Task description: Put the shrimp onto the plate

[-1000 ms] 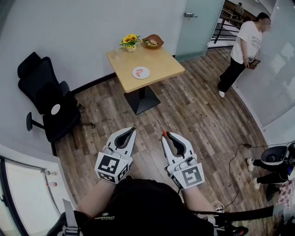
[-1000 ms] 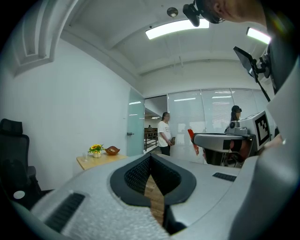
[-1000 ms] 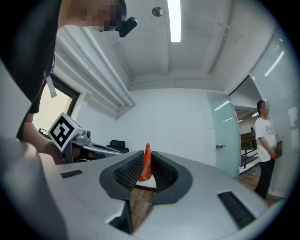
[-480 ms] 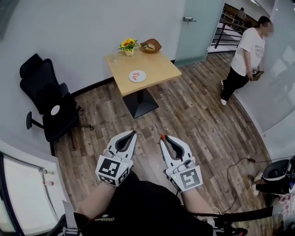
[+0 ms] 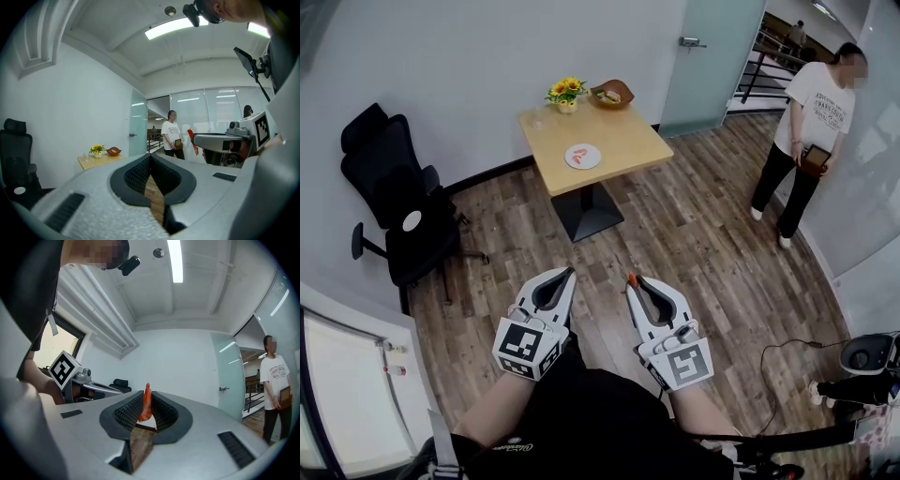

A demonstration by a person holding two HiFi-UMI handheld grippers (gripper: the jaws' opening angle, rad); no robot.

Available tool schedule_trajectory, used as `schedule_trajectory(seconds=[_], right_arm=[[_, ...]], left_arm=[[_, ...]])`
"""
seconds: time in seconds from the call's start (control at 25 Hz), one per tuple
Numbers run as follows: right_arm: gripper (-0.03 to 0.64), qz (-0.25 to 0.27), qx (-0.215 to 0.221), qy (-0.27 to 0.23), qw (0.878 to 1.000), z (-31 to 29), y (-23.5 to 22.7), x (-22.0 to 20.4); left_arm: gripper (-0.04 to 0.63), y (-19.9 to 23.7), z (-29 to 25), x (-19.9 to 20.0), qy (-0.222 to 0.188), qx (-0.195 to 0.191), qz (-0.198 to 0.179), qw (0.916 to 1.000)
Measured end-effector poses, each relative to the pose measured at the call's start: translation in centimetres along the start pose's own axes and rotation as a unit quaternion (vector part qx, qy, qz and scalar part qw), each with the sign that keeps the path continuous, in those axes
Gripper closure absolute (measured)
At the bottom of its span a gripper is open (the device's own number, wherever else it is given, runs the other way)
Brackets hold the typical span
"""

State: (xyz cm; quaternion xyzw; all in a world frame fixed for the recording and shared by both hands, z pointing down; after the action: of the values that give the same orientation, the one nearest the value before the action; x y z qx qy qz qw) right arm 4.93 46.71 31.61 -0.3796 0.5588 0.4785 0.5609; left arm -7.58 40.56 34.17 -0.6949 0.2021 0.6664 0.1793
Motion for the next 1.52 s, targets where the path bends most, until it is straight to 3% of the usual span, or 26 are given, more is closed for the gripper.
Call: schedule_trajectory(seconds=[0.56, 1.24, 1.52], right_arm=[[0.565, -0.001, 0.004, 0.012, 1.0, -9.1, -2.2, -1.7], [0.565, -0.001, -0.029, 0.032, 0.999, -31.6, -4.5, -2.9], [0.565, -0.007, -0.049, 0.031, 0.998, -37.6, -5.4, -4.1]], left_arm=[[0.591, 8.3, -5.1, -0.2, 0.005, 0.0, 0.009, 0.9999], [0.591, 29.7, -14.7, 0.7, 0.016, -0.044, 0.033, 0.9983], [0.591, 35.4, -17.8, -0.4, 0.025, -0.061, 0.044, 0.9968]])
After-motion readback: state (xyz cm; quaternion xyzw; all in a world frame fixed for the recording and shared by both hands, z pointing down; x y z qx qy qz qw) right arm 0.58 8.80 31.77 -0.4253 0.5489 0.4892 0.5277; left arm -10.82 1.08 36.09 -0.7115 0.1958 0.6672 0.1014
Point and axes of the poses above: the fingertips, and each gripper's own axes: z backward along the fingers, y to its left, x out of its top, the point moved 3 cm from there along z, backward along the fingers, and after that the axes turned 9 degrees about -x, right-handed, at the moved point
